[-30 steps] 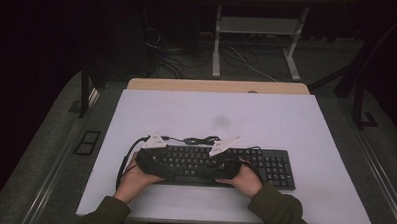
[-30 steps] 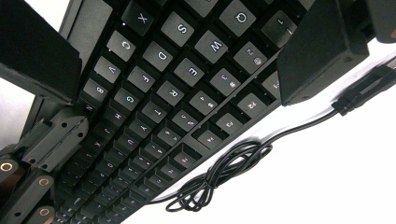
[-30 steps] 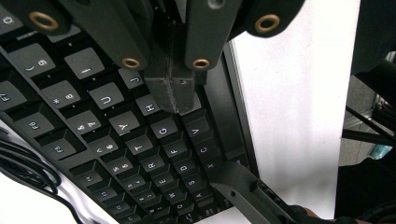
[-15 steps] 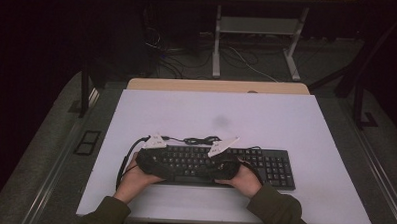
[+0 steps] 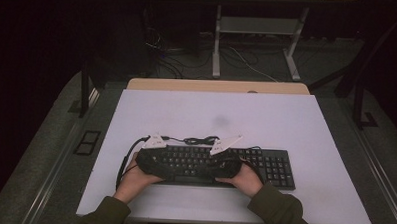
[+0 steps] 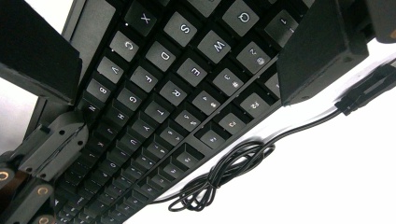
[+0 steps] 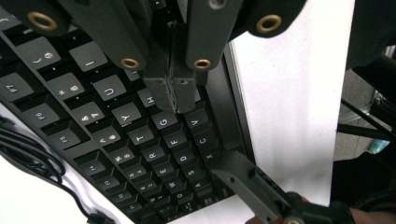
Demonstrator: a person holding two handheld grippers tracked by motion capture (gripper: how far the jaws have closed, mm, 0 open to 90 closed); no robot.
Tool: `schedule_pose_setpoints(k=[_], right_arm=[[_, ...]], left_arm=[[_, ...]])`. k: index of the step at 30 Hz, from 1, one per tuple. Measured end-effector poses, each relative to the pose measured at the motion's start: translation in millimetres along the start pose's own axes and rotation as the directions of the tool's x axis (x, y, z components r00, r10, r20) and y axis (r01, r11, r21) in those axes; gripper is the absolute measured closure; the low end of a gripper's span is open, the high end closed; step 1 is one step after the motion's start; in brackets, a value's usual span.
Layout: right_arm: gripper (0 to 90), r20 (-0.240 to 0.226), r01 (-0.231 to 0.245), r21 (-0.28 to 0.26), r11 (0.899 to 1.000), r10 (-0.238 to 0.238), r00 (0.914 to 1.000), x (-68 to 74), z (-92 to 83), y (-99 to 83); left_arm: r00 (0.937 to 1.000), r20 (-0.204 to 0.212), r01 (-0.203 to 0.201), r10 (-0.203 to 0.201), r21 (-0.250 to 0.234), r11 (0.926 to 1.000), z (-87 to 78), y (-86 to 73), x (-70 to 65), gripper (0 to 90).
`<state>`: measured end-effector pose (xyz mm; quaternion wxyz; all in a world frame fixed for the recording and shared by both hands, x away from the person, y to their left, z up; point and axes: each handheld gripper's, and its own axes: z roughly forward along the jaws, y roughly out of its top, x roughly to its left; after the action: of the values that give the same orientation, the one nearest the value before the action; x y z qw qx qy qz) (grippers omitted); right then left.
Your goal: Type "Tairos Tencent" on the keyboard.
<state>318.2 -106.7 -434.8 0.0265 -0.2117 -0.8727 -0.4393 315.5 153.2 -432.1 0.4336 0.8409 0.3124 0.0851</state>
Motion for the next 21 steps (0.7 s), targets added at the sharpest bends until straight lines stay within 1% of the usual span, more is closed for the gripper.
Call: schedule_pose_setpoints(k=[3, 8, 11, 15, 17, 21], right_arm=[[85.1, -0.003, -0.007, -0.010, 1.000, 0.007, 1.0000, -0.6, -2.0, 0.7], [77.2, -0.005, -0.013, -0.031, 0.999, 0.013, 0.9999, -2.6, -5.5, 1.1], [70.3, 0.000, -0.022, -0.039, 0.999, 0.022, 0.9998, -3.3, -7.2, 1.2], [60.7, 0.009, -0.022, -0.055, 0.998, 0.022, 0.9997, -5.1, -9.4, 1.4], [55.8, 0.007, -0.022, -0.054, 0.998, 0.022, 0.9997, -6.0, -10.9, 1.6], [44.9, 0.021, -0.025, -0.070, 0.997, 0.026, 0.9994, -7.7, -12.9, 0.9]], left_arm=[[1.0000, 0.000, 0.001, -0.001, 0.001, 1.0000, 0.2, 0.0, -0.1, 0.0], [1.0000, -0.001, 0.002, -0.002, 0.000, 1.0000, -0.3, 0.2, 0.0, 0.0], [1.0000, -0.001, 0.002, -0.002, 0.000, 1.0000, -0.4, 0.3, -0.2, 0.0], [1.0000, 0.001, 0.006, -0.006, -0.005, 1.0000, -0.6, 0.5, -0.6, 0.0], [1.0000, 0.000, 0.004, -0.004, -0.005, 1.0000, -0.9, 0.6, -0.6, 0.0], [1.0000, 0.001, 0.003, -0.003, -0.008, 1.0000, -1.2, 0.8, -0.8, 0.0]])
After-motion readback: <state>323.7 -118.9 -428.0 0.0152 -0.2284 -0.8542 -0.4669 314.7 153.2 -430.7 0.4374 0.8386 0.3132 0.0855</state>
